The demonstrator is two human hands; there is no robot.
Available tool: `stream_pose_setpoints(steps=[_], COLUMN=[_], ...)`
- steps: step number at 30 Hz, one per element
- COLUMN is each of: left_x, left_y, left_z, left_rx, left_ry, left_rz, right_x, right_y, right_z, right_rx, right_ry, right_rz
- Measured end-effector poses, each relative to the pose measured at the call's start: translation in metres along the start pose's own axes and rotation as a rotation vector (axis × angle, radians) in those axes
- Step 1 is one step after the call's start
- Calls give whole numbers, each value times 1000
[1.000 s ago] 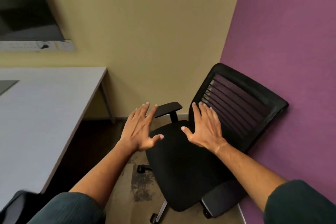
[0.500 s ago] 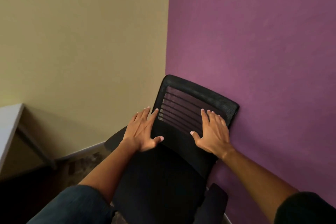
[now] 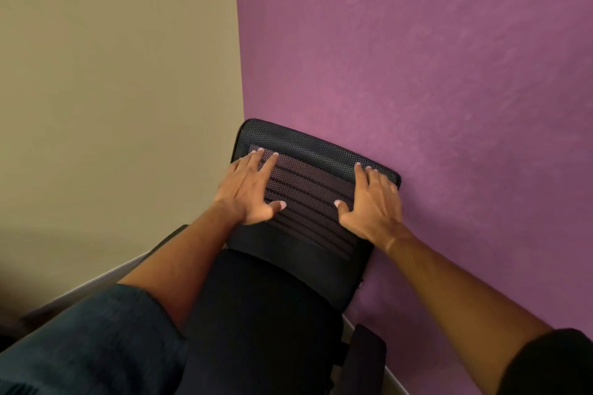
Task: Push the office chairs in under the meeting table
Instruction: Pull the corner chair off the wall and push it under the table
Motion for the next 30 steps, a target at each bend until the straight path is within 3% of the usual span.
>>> stream_pose_setpoints(steps=[19,30], left_x=[-4,-49], left_y=[-5,-10], left_z=[-36,-40], left_rx=[7,2], left_ry=[-74,-58], left_rz=[-8,-27], right_x=[4,-34], right_y=[-30,4], right_z=[-43,-47], right_rx=[-27,14], right_ry=[15,-30], right_rz=[-6,-32])
Point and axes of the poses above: each hand's wrist, its own x-axis away from the middle knuckle, its own z-axis out of the back of the hand, y = z × x, the point moved 2 cm from there along -x, towards the middle knuckle, and after that the axes turned 10 degrees about z, right-handed, at the moved point
